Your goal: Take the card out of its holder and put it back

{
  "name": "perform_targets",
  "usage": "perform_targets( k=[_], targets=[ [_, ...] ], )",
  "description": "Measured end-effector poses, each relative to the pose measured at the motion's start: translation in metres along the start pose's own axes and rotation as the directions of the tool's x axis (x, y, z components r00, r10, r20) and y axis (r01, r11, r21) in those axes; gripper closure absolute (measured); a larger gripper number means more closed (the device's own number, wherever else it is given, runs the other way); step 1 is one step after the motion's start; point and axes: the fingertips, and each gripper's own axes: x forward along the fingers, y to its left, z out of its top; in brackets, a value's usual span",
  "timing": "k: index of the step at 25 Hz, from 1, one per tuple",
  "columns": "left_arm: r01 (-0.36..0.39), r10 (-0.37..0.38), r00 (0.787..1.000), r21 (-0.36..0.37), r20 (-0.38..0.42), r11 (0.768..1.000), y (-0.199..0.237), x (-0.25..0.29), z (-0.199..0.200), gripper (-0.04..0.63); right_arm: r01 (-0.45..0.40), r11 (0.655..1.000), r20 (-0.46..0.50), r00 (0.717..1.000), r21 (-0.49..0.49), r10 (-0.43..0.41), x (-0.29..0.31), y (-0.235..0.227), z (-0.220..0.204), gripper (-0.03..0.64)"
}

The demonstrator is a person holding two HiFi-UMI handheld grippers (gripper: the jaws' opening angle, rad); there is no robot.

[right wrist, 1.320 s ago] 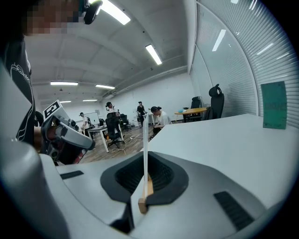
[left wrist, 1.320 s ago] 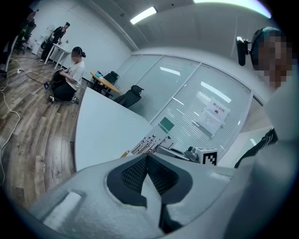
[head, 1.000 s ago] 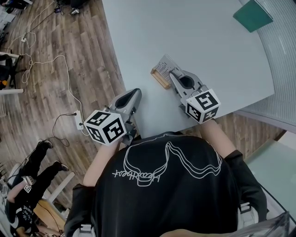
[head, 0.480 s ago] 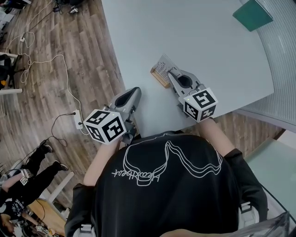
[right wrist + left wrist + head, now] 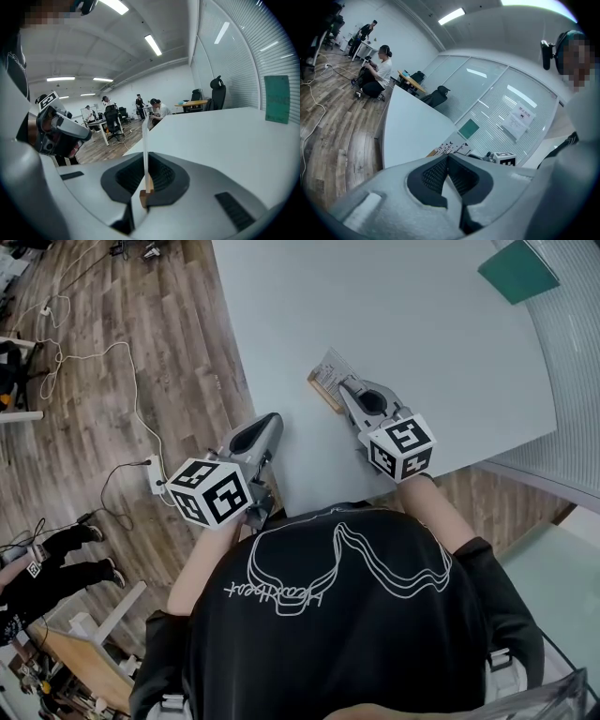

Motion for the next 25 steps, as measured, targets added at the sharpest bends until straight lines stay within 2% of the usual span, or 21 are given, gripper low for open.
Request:
perform_targets(
  k=[13, 21, 25],
  targets=[
    [-0.037, 0.037, 0.999, -0.027, 0.003, 0.999, 0.01, -0.004, -0.004, 0.583, -0.02, 1.0, -0.034, 0.999, 0.018, 0.02, 0.006, 0.0, -0.014, 0.583],
    [-0.06, 0.061, 0.998, -0.019, 0.031, 0.998, -0.017, -0.011, -0.014, 0.583, -0.044, 0.999, 0.024, 0.999, 0.027, 0.043, -0.016, -0.005, -0.005, 0.472],
    [-0.077, 0.078, 0.995, -0.015, 0.062, 0.997, -0.033, -0.023, -0.029, 0.583, -0.039, 0.999, 0.069, 0.997, 0.033, 0.036, -0.039, -0.007, 0.003, 0.457]
  ],
)
